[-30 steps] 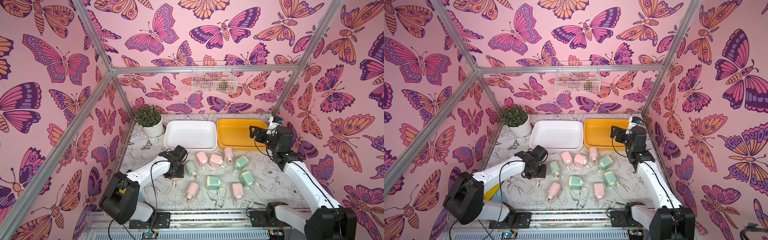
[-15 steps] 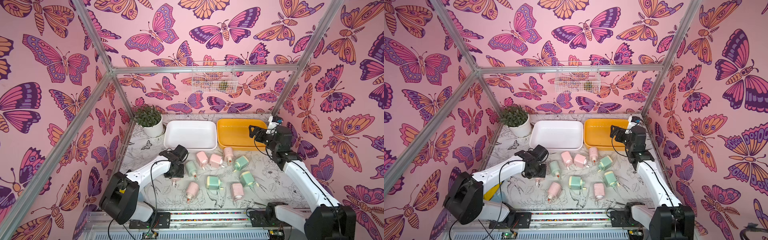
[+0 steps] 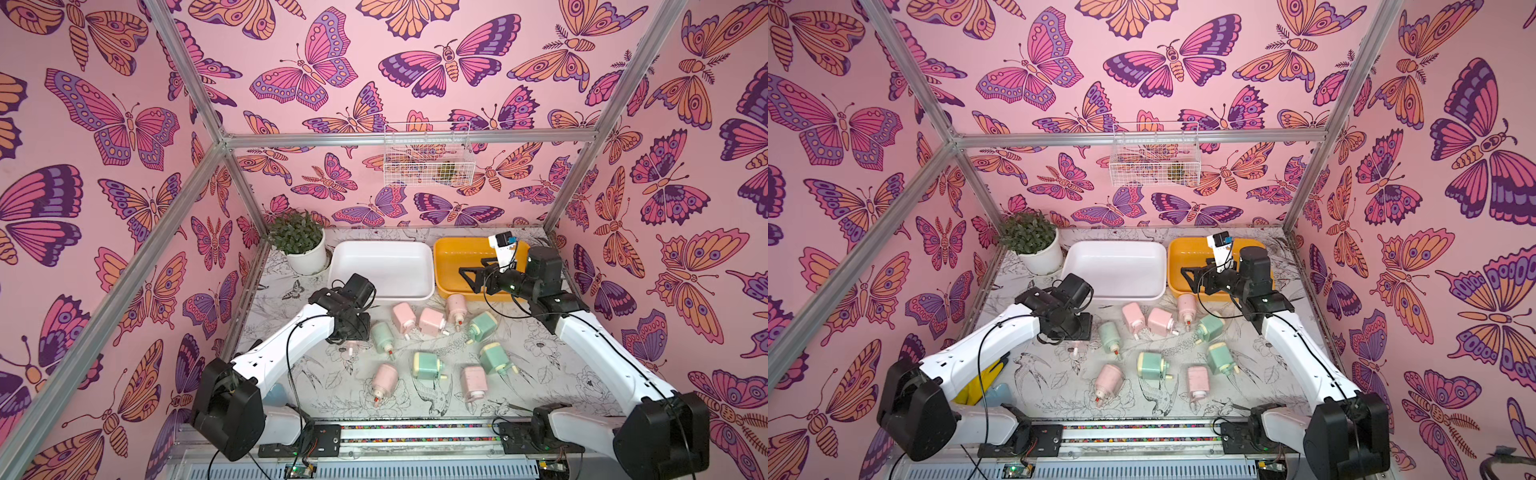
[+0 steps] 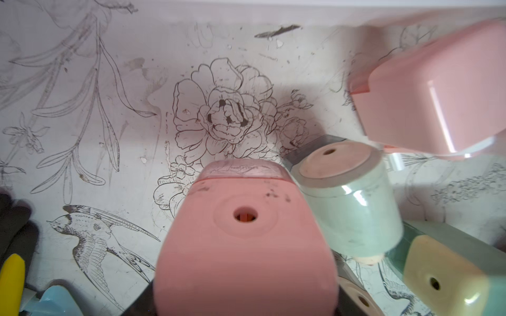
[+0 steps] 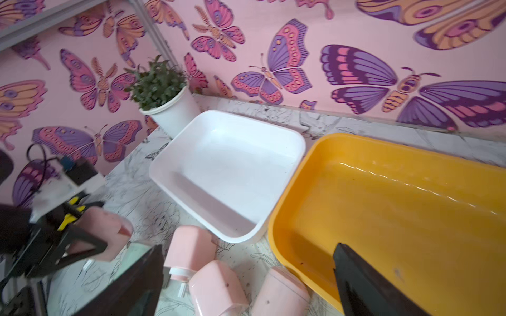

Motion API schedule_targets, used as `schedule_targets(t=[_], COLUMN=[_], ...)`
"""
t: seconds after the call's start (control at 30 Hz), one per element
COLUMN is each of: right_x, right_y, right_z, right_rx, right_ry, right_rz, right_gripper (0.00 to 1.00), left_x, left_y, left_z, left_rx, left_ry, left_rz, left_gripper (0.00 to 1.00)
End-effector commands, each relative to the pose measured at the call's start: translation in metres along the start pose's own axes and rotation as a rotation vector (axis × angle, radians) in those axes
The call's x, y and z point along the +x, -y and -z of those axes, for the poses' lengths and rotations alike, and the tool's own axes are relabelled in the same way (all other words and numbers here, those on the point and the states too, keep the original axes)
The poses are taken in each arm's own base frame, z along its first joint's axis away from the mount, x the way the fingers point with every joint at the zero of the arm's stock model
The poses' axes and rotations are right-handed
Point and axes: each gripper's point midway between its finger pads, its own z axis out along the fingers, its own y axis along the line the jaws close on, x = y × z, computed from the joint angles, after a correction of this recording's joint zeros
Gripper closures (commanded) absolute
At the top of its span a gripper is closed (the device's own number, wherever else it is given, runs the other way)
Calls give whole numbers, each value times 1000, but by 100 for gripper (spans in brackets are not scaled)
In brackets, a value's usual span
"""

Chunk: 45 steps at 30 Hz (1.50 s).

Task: Place the pencil sharpeners by color into the storage box
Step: Pick up the pencil sharpener from the center of the board, then place the pencil sharpener in the storage box.

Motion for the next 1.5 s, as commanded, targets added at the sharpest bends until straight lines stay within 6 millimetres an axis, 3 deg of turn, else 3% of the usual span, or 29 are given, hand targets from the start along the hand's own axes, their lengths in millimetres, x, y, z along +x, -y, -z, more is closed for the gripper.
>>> schedule_targets(t=[0.0,0.13,0.27,0.33,0.5,0.7,0.97,1.13,1.47], right_x=[0,7,17,18,14,9,16,16,4], right_y=[-27,-52,-88,-93,-92,-71,-60,-58,-47], right_z=[-8,-15,-18,-20,-22,-25,-20,-16,-7], right_rx=[-115,-204,-380,-398,-377,-228,-153,-127,-33], right_ry=[-28,-38,-21,-23,-43,-53,-84,-94,10], right_rz=[89,165,270,285,275,207,169,173,230], right_gripper=[1,1,1,1,1,1,1,1,1], left_x=[-17,-46,-80,-100,-146,-176,-217,-229,-243], left_y=[1,8,16,17,21,21,8,-9,-22], left_z=[31,50,46,45,39,18,-11,-47,-95], left_rx=[0,5,-41,-64,-107,-94,-123,-198,-147], left_ry=[60,137,161,192,229,198,187,115,46], left_rz=[-4,-6,-64,-70,-154,-183,-141,-143,-106], left_gripper=[100,100,100,100,100,100,100,100,100])
